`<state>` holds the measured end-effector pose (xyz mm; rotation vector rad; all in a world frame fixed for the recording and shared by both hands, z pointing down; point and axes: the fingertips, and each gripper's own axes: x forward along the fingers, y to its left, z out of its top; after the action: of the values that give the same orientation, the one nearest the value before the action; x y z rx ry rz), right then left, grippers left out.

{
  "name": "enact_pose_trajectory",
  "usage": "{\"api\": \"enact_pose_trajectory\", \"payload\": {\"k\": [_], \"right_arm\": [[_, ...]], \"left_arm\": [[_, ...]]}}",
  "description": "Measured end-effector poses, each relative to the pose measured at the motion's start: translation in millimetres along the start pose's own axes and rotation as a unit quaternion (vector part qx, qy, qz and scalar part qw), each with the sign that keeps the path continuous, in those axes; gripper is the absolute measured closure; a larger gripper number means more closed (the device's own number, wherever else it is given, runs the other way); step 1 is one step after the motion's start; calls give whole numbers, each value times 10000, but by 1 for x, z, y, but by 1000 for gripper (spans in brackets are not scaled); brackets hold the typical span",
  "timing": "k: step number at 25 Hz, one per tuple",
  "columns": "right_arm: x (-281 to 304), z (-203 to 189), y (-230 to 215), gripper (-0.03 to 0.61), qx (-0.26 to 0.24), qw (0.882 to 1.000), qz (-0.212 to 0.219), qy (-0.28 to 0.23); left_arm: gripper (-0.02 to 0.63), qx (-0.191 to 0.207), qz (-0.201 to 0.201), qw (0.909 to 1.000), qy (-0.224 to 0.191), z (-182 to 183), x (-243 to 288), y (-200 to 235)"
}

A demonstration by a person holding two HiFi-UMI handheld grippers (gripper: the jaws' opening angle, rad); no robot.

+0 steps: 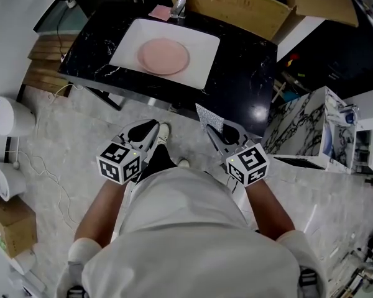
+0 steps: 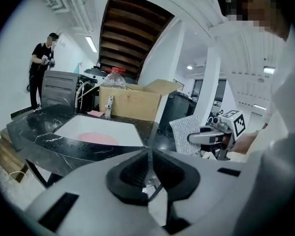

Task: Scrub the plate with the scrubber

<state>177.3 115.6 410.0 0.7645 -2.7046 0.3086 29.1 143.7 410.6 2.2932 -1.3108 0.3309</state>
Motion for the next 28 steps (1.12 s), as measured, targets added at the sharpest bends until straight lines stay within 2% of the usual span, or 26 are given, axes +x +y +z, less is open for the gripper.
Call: {"api": "enact_pose_trajectory", "payload": {"k": [28], "right_arm": [[-21, -9, -3, 502, -47, 9999, -97, -21]], "left_arm": [[592, 72, -99, 9996, 260, -17, 15, -13]]}}
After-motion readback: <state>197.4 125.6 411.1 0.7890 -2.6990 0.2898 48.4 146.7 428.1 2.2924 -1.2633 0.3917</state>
